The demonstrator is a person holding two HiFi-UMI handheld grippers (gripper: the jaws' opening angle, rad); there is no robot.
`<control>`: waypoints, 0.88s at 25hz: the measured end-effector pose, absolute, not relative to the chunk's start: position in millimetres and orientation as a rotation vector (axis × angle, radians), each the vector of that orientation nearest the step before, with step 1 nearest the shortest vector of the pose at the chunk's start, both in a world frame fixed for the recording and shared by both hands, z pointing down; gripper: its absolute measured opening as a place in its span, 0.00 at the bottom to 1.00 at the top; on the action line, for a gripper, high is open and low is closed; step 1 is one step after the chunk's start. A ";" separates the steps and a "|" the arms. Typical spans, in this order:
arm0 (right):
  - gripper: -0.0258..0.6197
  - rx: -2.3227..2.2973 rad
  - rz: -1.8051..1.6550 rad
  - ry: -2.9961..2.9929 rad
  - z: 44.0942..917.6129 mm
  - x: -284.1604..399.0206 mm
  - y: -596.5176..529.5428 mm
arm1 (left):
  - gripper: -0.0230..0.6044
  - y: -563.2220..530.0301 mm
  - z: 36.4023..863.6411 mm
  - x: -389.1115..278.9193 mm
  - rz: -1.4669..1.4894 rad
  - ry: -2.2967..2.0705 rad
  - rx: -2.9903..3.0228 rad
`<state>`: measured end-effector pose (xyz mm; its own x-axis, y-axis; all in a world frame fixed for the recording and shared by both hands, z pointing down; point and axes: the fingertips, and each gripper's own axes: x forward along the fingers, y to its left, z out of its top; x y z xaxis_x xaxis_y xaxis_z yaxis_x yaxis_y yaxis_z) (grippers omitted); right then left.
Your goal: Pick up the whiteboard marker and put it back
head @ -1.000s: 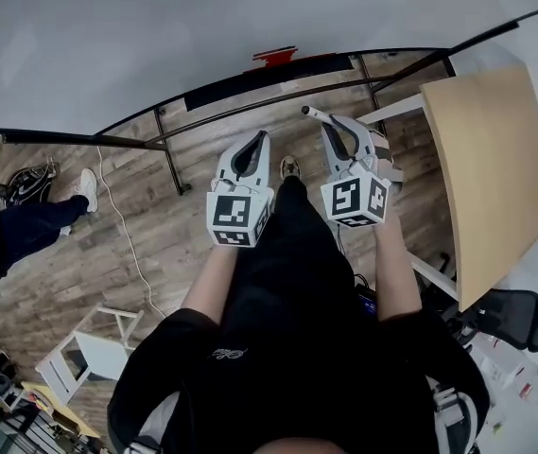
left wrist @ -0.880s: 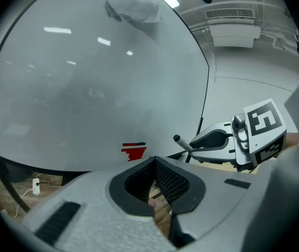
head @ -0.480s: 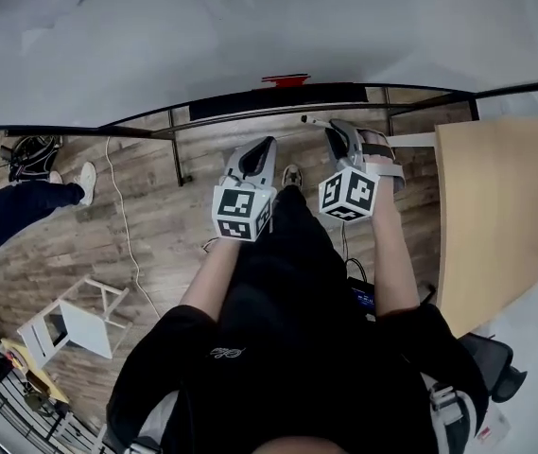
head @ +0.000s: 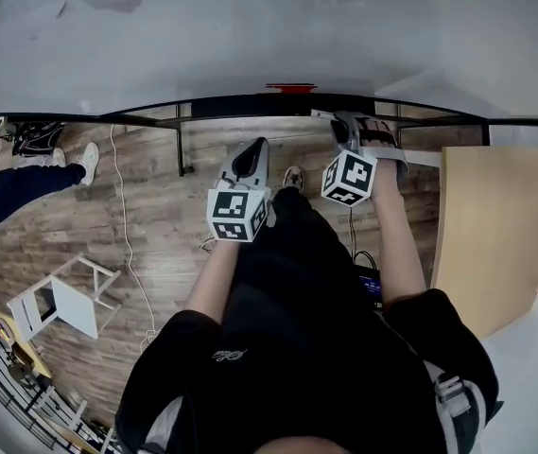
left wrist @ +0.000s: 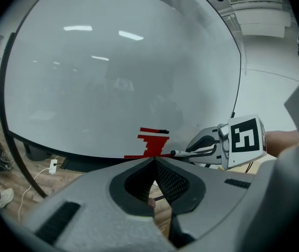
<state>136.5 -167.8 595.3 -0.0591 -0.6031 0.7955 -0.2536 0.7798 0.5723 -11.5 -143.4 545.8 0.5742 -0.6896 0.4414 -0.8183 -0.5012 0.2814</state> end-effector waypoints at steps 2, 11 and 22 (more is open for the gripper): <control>0.13 0.671 -0.329 -1.636 601.4 136.6 -171.6 | 0.04 -144.6 549.3 -16.2 0.376 -1.226 2.329; 0.13 0.585 -0.348 -1.589 625.9 141.4 -180.8 | 0.04 -146.2 556.5 -27.9 0.387 -1.278 2.281; 0.13 0.518 -0.387 -1.560 639.9 139.0 -186.7 | 0.04 -134.9 558.6 -32.0 0.411 -1.288 2.270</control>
